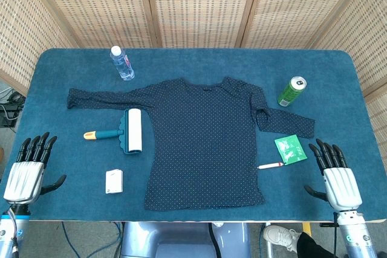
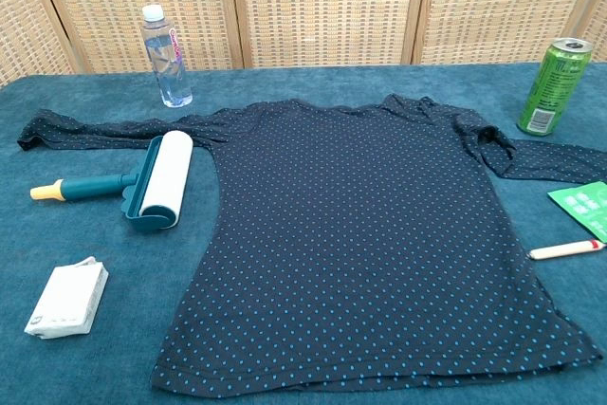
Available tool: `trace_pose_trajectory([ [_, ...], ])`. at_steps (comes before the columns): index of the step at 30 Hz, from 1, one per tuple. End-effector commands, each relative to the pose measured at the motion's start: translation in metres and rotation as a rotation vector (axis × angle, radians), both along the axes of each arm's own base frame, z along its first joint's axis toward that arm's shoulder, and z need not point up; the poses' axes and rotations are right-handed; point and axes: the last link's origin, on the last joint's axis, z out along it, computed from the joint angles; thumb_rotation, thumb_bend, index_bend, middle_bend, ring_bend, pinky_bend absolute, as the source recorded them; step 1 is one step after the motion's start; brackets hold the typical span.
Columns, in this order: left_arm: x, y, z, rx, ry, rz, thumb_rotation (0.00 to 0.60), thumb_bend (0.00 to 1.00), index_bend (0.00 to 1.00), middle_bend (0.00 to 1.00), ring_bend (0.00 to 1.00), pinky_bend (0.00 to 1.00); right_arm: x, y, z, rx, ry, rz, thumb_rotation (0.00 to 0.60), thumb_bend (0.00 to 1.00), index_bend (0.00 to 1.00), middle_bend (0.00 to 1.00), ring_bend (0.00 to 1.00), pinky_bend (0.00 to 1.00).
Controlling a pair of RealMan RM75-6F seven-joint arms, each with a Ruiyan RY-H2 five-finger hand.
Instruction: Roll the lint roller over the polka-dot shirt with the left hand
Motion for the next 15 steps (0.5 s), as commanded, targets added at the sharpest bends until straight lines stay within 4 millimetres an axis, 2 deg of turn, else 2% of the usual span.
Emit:
trace_pose_trajectory([
  [1, -0.0001, -0.0001, 0.0007, 0.002, -0.001, 0.001, 0.600, 0.23, 0.00, 0.00, 0.00, 0.00, -0.0005, -0.0001, -0.0001, 0.000, 0.003, -0.002, 0.600, 0.07, 0.00, 0.00, 0.00, 0.00],
  [8, -0.0004, 0.0005, 0.0010, 0.004, -0.002, 0.002, 0.600, 0.22, 0.00, 0.00, 0.00, 0.00, -0.0009, -0.0006, -0.0018, 0.009, 0.009, -0.005, 0.600, 0.07, 0.00, 0.00, 0.00, 0.00],
  [12, -0.0009, 0.0015, -0.0002, 0.006, 0.017, 0.004, 0.600, 0.03, 0.00, 0.00, 0.00, 0.00, -0.0014, -0.0013, -0.0015, 0.005, 0.010, -0.009, 0.600, 0.04, 0.00, 0.00, 0.00, 0.00],
  [15, -0.0009, 0.0017, -0.0014, 0.002, 0.019, 0.007, 0.600, 0.00, 0.00, 0.00, 0.00, 0.00, -0.0015, -0.0014, -0.0006, -0.003, 0.014, -0.009, 0.600, 0.02, 0.00, 0.00, 0.00, 0.00],
])
